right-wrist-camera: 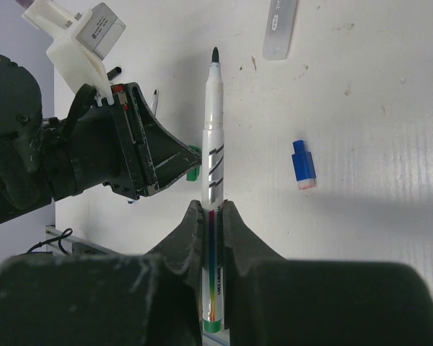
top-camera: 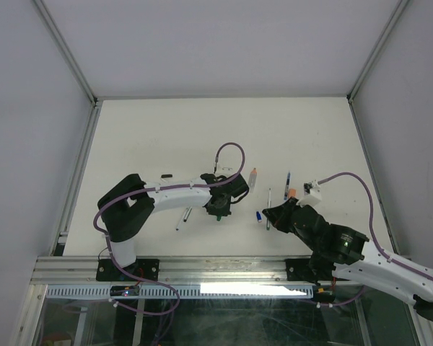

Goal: Insert the pens into the pen caps
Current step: Insert the pen cap onto the pen.

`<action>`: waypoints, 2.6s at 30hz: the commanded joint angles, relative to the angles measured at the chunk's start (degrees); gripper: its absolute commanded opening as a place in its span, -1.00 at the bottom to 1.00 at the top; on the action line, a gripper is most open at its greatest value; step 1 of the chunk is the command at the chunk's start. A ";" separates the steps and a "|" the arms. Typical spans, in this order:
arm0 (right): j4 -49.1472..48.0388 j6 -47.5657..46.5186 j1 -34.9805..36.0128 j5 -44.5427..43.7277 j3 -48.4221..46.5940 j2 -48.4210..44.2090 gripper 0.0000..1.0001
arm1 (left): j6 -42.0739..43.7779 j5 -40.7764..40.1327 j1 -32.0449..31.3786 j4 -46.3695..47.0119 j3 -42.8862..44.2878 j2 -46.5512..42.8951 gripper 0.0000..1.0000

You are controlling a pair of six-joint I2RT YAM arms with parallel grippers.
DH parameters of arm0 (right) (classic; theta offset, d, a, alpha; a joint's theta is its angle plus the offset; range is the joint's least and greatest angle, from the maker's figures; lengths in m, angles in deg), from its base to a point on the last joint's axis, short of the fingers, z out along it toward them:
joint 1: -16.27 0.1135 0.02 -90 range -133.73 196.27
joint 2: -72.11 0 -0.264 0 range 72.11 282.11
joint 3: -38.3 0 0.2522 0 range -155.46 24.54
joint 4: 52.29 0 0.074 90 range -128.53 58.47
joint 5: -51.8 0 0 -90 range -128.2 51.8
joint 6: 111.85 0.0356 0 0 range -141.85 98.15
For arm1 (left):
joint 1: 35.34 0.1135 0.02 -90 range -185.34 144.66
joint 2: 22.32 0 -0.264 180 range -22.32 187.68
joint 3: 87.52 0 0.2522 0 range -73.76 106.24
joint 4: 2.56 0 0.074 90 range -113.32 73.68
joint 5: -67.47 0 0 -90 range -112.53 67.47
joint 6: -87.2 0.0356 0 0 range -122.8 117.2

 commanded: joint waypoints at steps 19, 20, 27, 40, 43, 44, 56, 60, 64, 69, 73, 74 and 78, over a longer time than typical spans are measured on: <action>-25.39 -4.27 -0.16 18.65 4.94 19.61 -1.00 | 1.98 9.05 5.51 16.55 -12.63 -14.57 -0.78; -27.29 -4.25 -0.16 19.81 5.37 21.35 -1.00 | 1.87 9.46 5.80 17.23 -13.45 -15.22 -0.78; -37.82 -4.49 -0.25 25.97 6.36 31.34 -1.00 | 1.68 11.18 7.02 20.84 -17.50 -18.50 -0.78; -51.89 -4.57 2.65 23.73 8.84 41.45 -1.00 | -7.49 9.51 7.55 28.97 -24.69 -24.78 -0.77; -51.77 -5.19 6.02 18.13 9.12 41.06 -1.00 | -9.10 8.76 7.52 29.76 -24.82 -24.52 -0.77; -51.37 -5.15 6.93 16.29 9.12 40.75 -1.00 | -9.59 8.48 7.53 29.82 -24.70 -24.42 -0.78; -53.96 -2.83 14.19 5.82 11.08 41.47 -1.00 | -13.28 5.73 7.67 29.99 -25.30 -23.90 -0.78; -55.99 -2.72 15.43 4.69 11.10 43.07 -1.00 | -14.09 5.56 7.73 29.97 -25.29 -23.54 -0.78; -57.75 -3.06 16.03 4.60 10.83 44.55 -1.00 | -14.51 5.67 7.72 30.04 -25.13 -23.32 -0.79; -58.43 -3.25 16.54 3.58 10.45 45.25 -1.00 | -14.47 5.98 7.75 29.98 -25.20 -23.31 -0.79; -59.41 -3.68 16.63 3.40 10.03 45.40 -1.00 | -14.51 5.84 7.71 30.04 -25.47 -23.32 -0.79; -59.47 -3.89 16.63 3.41 9.87 45.49 -1.00 | -14.55 5.89 7.73 30.00 -25.47 -23.32 -0.79; -59.51 -3.89 16.63 3.58 9.33 46.13 -1.00 | -14.53 6.06 7.73 30.00 -25.15 -21.45 -0.80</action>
